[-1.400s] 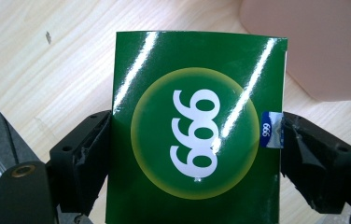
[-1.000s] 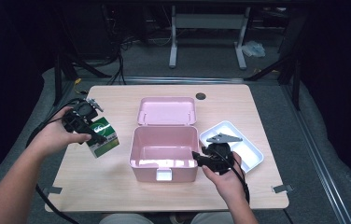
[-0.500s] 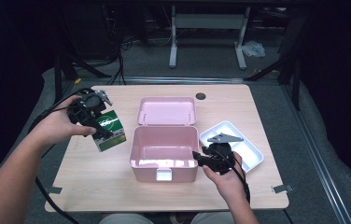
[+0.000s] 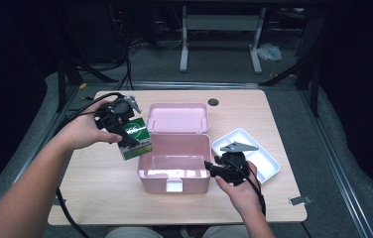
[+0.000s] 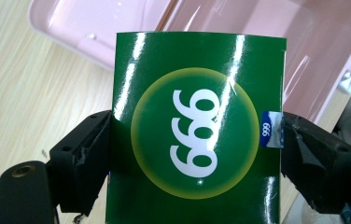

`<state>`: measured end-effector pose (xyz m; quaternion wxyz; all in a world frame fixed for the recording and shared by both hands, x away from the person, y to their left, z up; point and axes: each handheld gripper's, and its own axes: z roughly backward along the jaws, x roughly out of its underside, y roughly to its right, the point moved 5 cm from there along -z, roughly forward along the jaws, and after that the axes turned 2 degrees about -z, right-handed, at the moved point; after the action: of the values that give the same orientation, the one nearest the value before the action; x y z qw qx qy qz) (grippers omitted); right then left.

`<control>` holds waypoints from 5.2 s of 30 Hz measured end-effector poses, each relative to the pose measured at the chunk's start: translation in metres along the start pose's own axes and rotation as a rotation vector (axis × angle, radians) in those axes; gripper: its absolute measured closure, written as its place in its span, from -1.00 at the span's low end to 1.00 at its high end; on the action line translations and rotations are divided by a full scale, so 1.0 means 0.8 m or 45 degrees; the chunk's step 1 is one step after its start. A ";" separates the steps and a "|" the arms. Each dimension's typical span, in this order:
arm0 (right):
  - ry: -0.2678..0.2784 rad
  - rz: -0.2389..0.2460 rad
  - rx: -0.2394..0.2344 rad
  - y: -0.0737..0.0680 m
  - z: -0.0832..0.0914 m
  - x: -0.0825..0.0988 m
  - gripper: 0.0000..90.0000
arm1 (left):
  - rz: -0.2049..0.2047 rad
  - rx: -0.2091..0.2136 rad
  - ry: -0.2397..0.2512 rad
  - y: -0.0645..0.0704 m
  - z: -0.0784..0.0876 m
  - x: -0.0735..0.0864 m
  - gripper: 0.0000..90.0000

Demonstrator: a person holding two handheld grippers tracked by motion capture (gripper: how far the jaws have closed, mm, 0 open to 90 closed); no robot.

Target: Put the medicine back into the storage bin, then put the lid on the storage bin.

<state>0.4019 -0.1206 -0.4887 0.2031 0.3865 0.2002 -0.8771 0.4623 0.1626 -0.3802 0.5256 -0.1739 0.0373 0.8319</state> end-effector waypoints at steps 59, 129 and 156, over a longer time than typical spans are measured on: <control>0.002 0.008 -0.014 -0.001 -0.001 0.002 0.25 | -0.149 0.144 0.005 0.063 -0.152 -0.083 -0.64; 0.051 0.020 -0.022 0.000 0.008 -0.001 0.17 | 0.025 0.088 0.078 0.052 -0.136 -0.044 -0.39; 0.027 0.042 -0.083 0.009 0.017 -0.011 0.09 | 0.323 0.022 0.343 0.037 -0.085 0.066 -0.13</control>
<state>0.4026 -0.1319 -0.4749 0.2278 0.3922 0.2245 -0.8625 0.4326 0.1780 -0.4647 0.4082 -0.2730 0.1360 0.8604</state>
